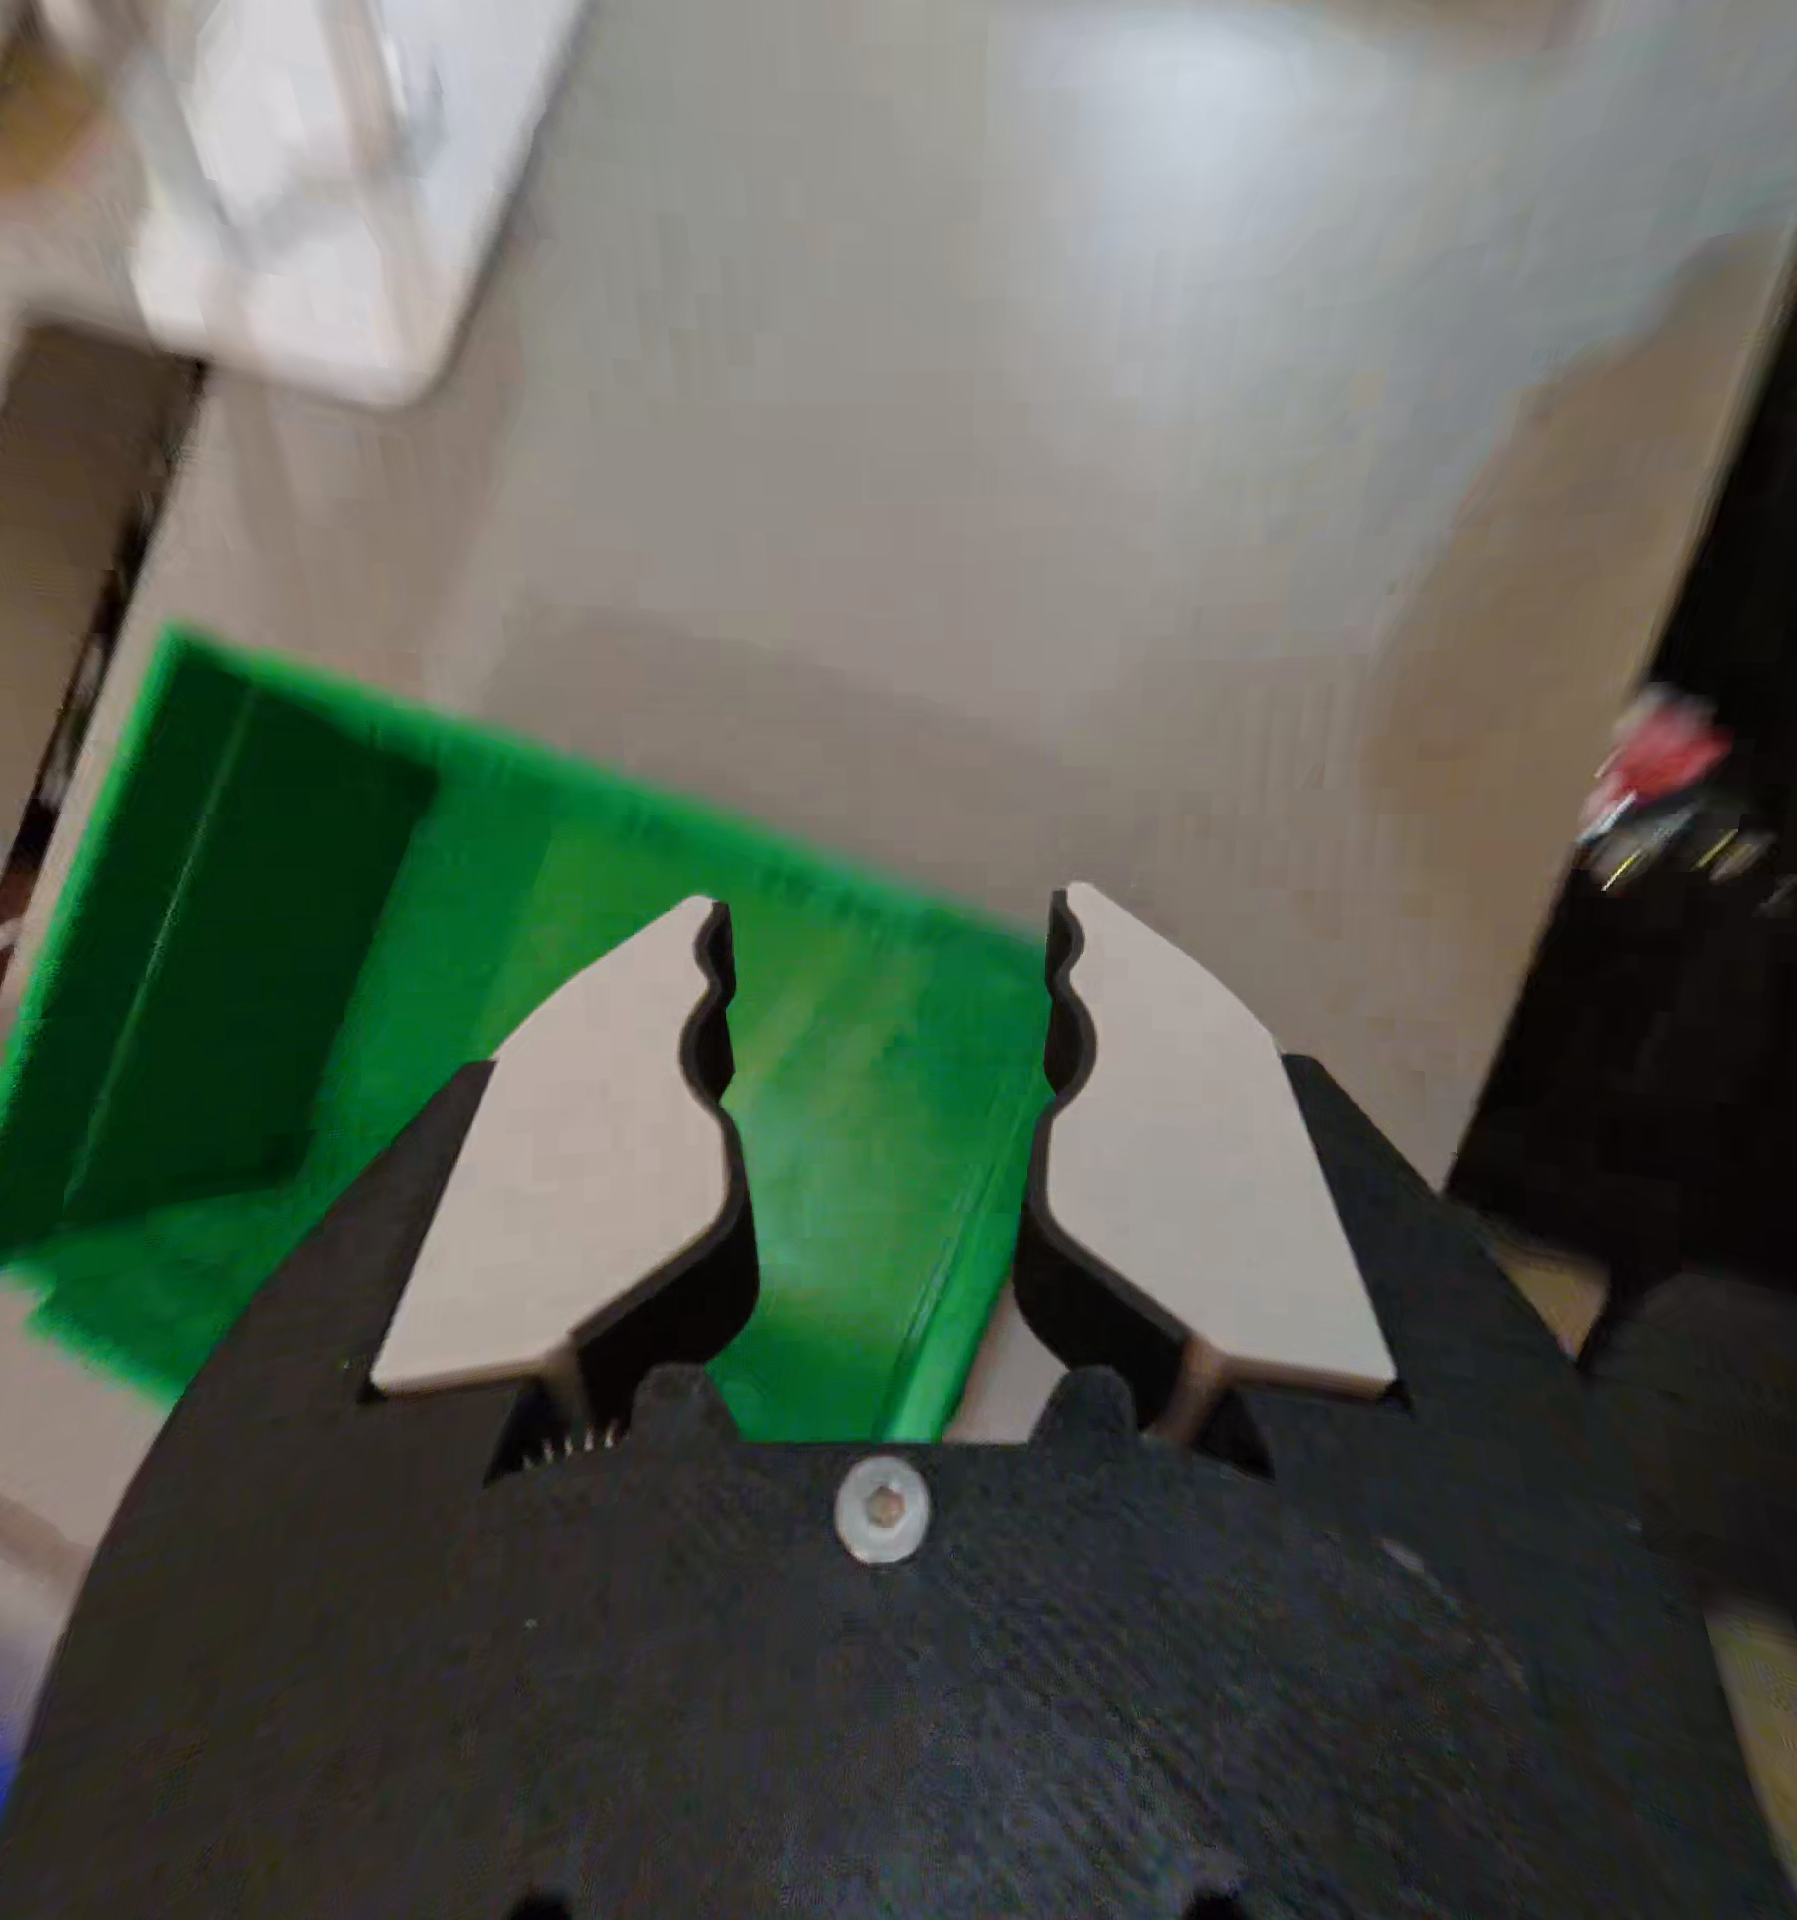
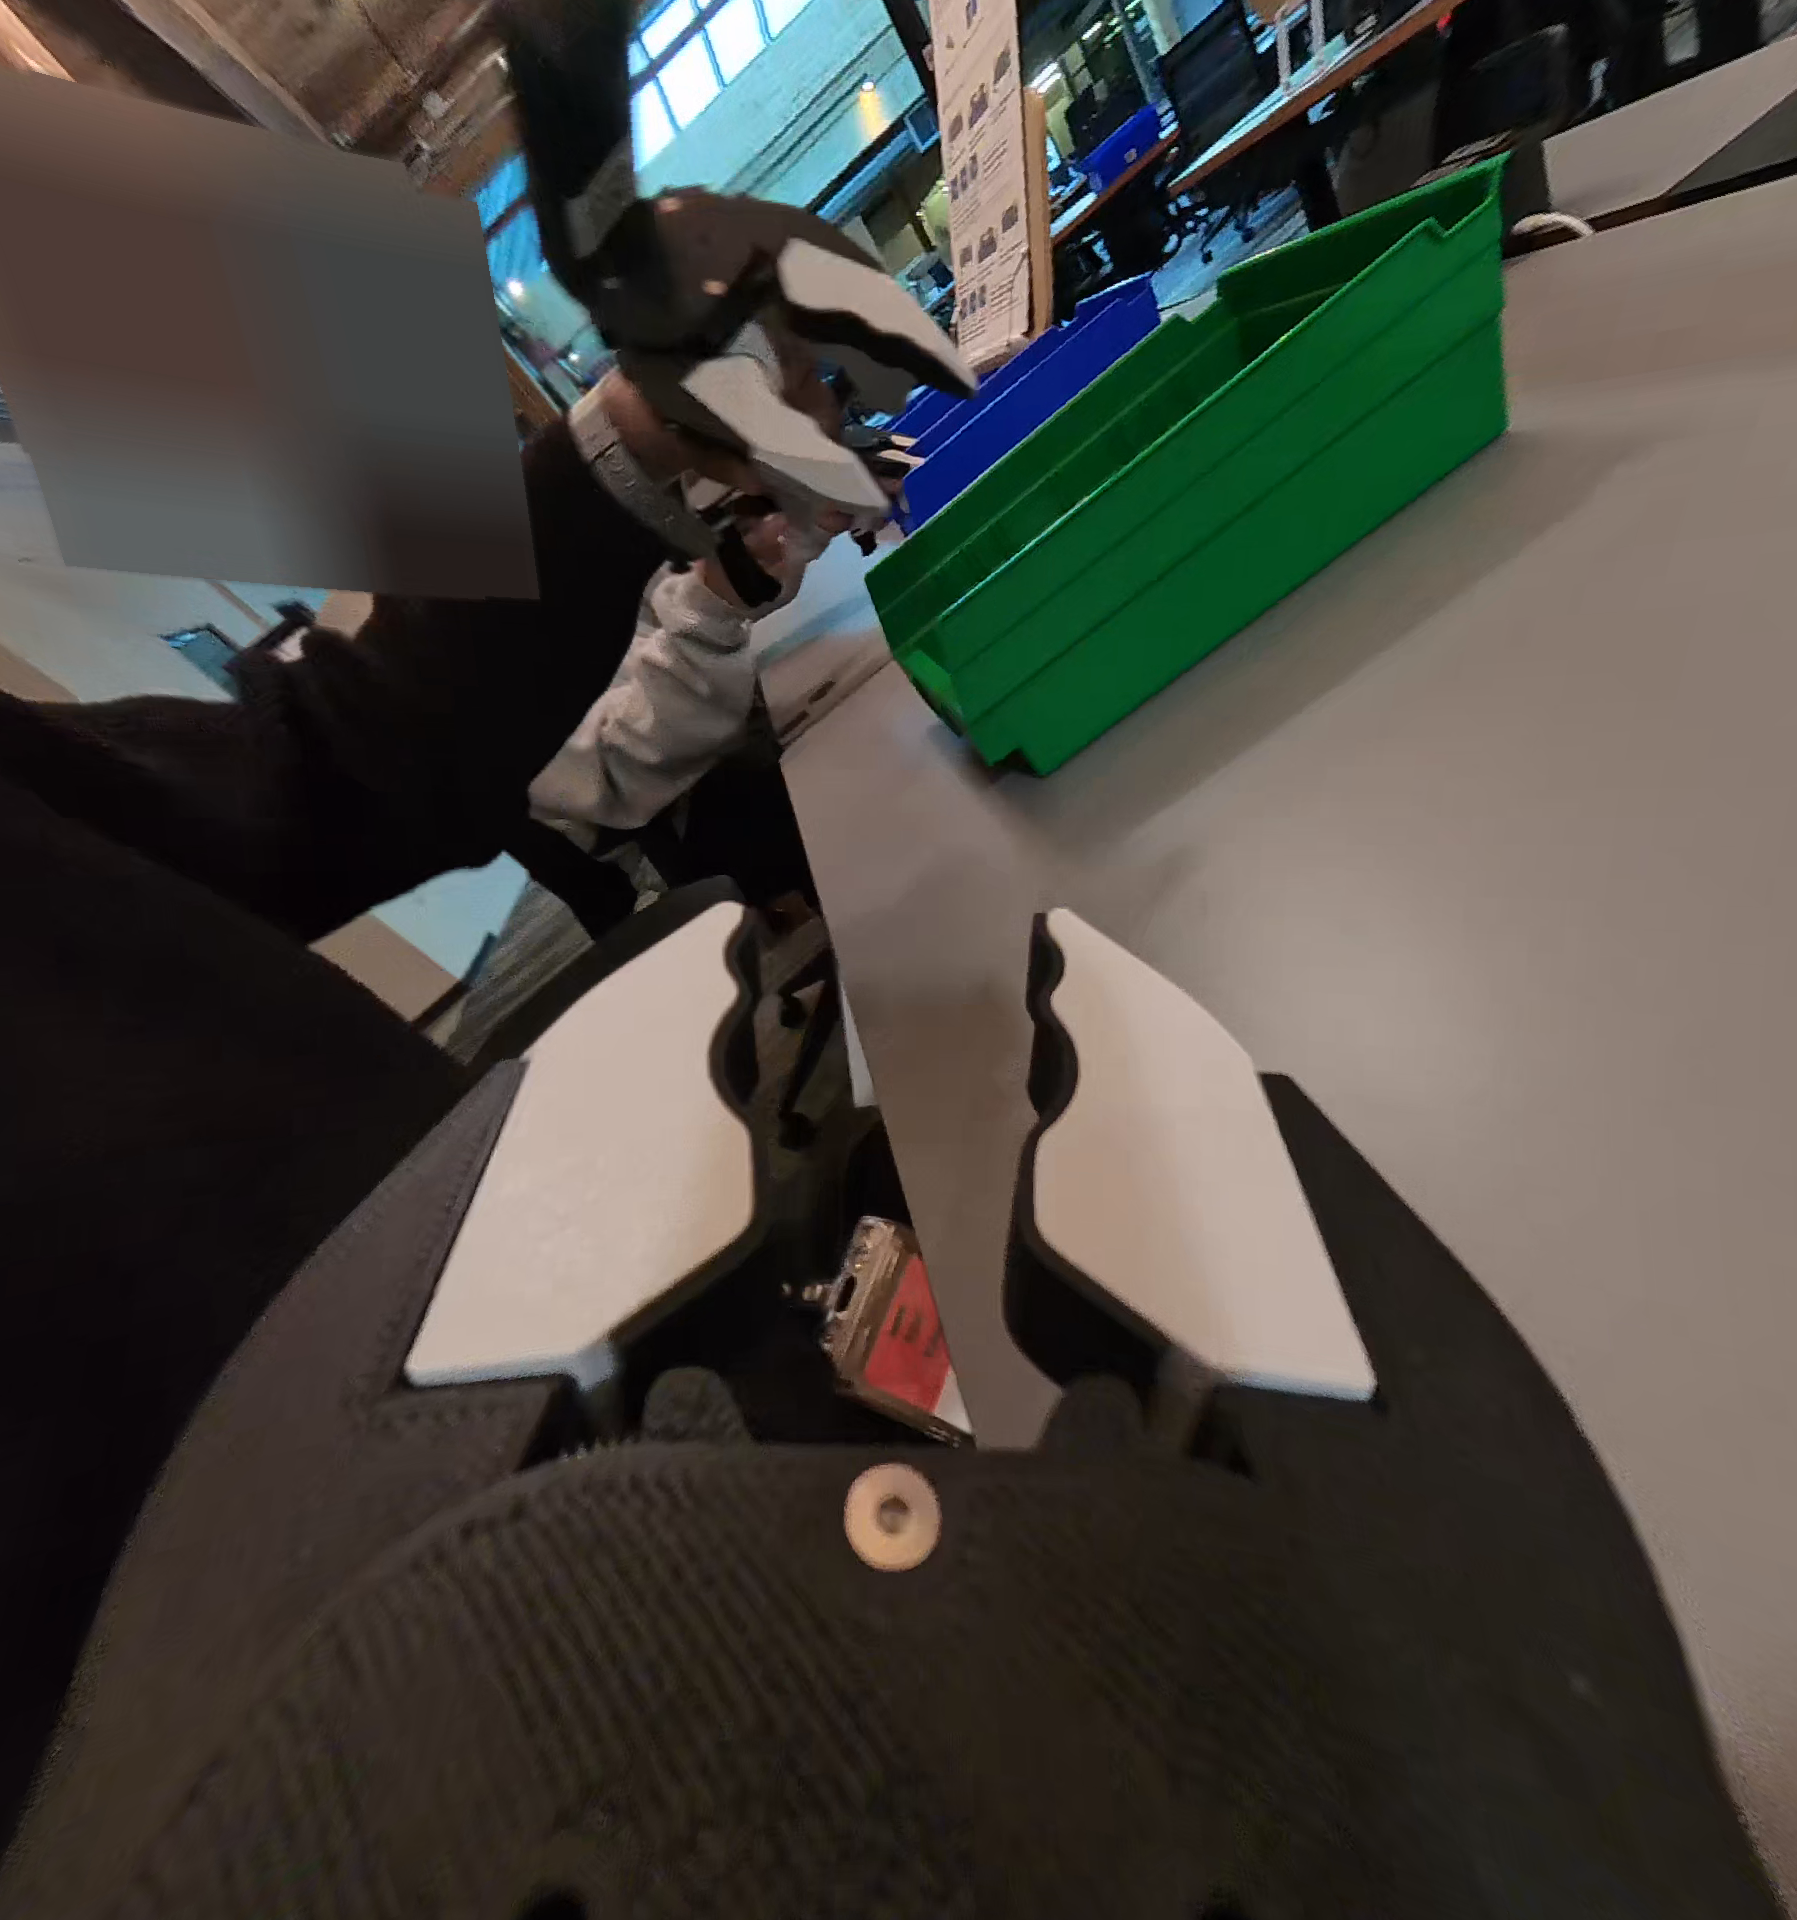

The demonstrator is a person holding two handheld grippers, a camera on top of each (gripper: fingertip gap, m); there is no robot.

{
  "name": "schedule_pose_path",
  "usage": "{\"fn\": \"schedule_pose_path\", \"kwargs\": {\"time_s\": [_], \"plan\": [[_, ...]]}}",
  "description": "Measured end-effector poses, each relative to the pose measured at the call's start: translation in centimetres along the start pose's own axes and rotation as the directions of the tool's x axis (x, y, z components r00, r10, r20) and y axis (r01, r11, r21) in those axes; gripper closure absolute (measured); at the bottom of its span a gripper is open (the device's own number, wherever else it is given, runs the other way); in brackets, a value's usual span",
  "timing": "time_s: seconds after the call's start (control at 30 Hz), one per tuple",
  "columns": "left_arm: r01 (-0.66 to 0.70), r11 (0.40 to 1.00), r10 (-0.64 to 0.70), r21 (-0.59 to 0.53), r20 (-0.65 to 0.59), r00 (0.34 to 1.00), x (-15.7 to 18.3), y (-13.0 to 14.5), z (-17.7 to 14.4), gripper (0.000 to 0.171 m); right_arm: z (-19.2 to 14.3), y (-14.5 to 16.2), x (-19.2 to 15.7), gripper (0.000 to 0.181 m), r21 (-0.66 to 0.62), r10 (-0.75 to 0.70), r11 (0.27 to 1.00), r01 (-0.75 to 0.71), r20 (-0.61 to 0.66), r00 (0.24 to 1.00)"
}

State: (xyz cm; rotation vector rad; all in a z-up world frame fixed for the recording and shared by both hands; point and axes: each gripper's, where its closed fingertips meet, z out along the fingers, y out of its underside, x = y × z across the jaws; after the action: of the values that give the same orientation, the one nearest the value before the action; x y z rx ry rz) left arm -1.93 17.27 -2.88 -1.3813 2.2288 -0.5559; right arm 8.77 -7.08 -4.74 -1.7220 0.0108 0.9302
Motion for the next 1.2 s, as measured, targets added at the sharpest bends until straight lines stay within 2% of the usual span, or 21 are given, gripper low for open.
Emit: {"fn": "schedule_pose_path", "kwargs": {"time_s": [0.07, 0.13, 0.23, 0.4, 0.57, 0.7, 0.8, 0.87, 0.93, 1.0, 1.07, 1.13, 1.2], "plan": [[-0.081, 0.961, 0.105, -0.263, 0.077, 0.991, -3.7, 5.1, 0.0, 0.11, 0.0, 0.2, -0.1, 0.131, 0.0, 0.012, 1.0, -0.012, 0.009, 1.0], [-0.128, 0.878, 0.192, -0.461, 0.096, 0.977, -6.5, 9.1, 0.0, 0.106, 0.0, 0.4, 0.2, 0.131, -0.003, 0.018, 1.0, -0.018, 0.001, 1.0], [-0.153, 0.779, 0.228, -0.608, 0.048, 0.972, -8.4, 13.0, 1.2, 0.102, 0.2, 0.5, 0.3, 0.131, 0.0, 0.047, 0.999, -0.047, 0.015, 0.999], [-0.155, 0.66, 0.236, -0.735, 0.007, 0.972, -10.4, 16.6, 3.2, 0.1, 0.4, 0.9, 0.5, 0.132, -0.005, 0.068, 0.998, -0.068, 0.022, 0.997], [-0.155, 0.654, 0.212, -0.74, -0.017, 0.977, -11.5, 17.6, 4.2, 0.101, 0.4, 1.2, 1.0, 0.134, -0.011, 0.102, 0.995, -0.102, 0.031, 0.994], [-0.21, 0.59, 0.269, -0.78, -0.056, 0.962, -12.0, 19.0, 4.3, 0.105, 0.4, 1.3, 1.3, 0.134, -0.009, 0.136, 0.991, -0.136, 0.04, 0.99], [-0.213, 0.628, 0.245, -0.749, -0.069, 0.967, -11.8, 18.6, 4.4, 0.106, 0.4, 1.3, 1.5, 0.133, -0.005, 0.142, 0.99, -0.142, 0.037, 0.989], [-0.16, 0.702, 0.201, -0.694, -0.022, 0.979, -12.0, 17.1, 4.1, 0.106, 0.3, 1.1, 1.6, 0.133, 0.001, 0.146, 0.989, -0.146, 0.038, 0.989], [-0.093, 0.806, 0.161, -0.584, 0.066, 0.985, -12.7, 14.2, 3.2, 0.107, 0.2, 1.1, 1.6, 0.134, 0.003, 0.149, 0.989, -0.15, 0.04, 0.988], [-0.032, 0.907, 0.102, -0.419, 0.146, 0.984, -13.2, 10.5, 1.5, 0.108, 0.2, 1.0, 1.5, 0.134, 0.006, 0.151, 0.988, -0.152, 0.042, 0.988], [0.024, 0.977, 0.016, -0.21, 0.186, 0.982, -12.9, 6.3, -0.7, 0.108, 0.2, 0.9, 1.4, 0.134, 0.009, 0.147, 0.989, -0.147, 0.043, 0.988], [0.094, 0.995, -0.098, 0.027, 0.157, 0.983, -11.0, 1.7, -2.5, 0.109, 0.1, 0.6, 1.2, 0.134, 0.018, 0.13, 0.991, -0.131, 0.043, 0.991], [0.177, 0.959, -0.202, 0.222, 0.096, 0.975, -8.2, -2.8, -3.7, 0.109, -0.1, 0.2, 1.1, 0.133, 0.032, 0.099, 0.995, -0.1, 0.033, 0.995]]}}
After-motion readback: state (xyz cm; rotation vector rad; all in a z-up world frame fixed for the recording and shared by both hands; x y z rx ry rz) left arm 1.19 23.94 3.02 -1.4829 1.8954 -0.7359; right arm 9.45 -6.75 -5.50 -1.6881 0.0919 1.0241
